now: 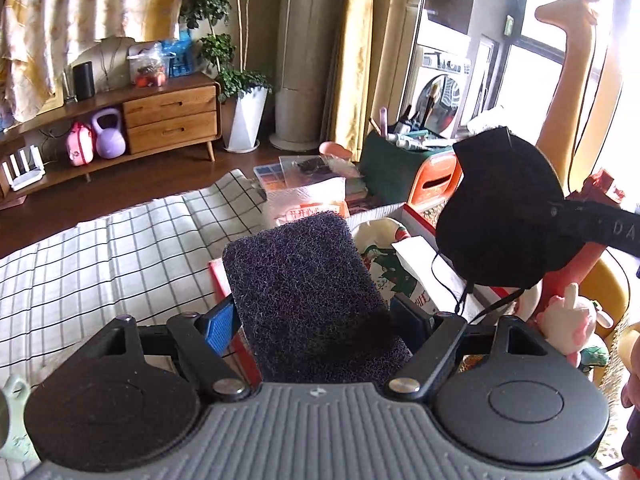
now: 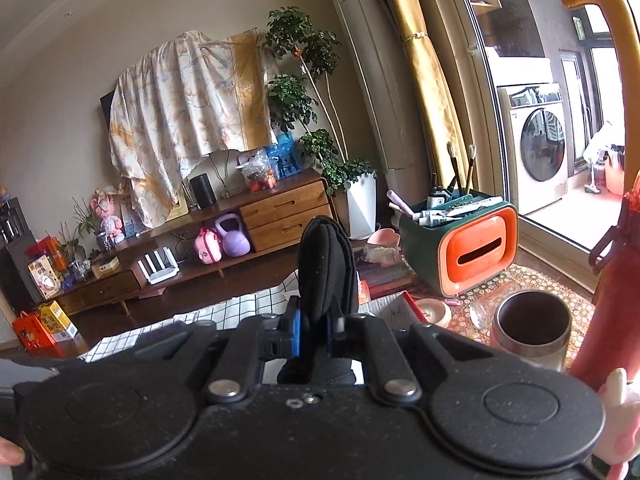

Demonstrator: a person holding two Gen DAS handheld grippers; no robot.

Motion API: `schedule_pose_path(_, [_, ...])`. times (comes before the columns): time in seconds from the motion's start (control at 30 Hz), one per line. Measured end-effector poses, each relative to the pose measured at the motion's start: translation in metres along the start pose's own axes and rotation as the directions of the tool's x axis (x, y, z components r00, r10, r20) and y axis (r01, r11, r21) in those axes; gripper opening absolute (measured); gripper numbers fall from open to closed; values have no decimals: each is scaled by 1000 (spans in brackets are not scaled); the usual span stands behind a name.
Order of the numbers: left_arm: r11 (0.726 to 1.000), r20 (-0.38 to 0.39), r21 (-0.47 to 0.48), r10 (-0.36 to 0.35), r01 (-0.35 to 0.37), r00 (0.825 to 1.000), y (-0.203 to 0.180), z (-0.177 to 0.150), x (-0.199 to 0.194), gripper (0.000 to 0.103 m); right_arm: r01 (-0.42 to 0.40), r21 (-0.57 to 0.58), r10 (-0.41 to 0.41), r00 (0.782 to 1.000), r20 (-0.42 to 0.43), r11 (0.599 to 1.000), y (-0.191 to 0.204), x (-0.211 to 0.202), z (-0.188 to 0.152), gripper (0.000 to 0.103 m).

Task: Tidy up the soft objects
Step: 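Lower the purple pad and black fabric into the red box with both grippers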

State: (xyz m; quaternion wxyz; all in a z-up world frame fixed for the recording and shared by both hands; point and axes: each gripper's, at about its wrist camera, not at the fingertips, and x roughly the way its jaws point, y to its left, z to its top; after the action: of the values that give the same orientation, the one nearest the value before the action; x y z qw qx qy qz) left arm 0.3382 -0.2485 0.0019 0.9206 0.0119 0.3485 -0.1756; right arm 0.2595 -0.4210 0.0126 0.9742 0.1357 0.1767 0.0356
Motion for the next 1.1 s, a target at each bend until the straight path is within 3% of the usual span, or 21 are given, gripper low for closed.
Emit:
schedule_pose_path(0.33, [1000, -54, 19, -3, 4, 999, -4, -4, 53, 81, -91, 72, 99, 987, -123, 993, -24, 46, -35, 10])
schedule_pose_path(0.67, [999, -108, 39, -15, 19, 994, -3, -12, 90, 81, -91, 31, 96, 966, -240, 995, -24, 69, -66, 10])
schedule_pose_path(0.9, [999, -136, 39, -32, 38, 990, -4, -16, 103, 81, -83, 17, 84, 958, -275, 996, -25, 74, -77, 11])
schedule_pose_path(1.1, [999, -142, 24, -34, 38, 989, -3, -19, 105, 81, -76, 16, 77, 959, -274, 997, -25, 69, -77, 20])
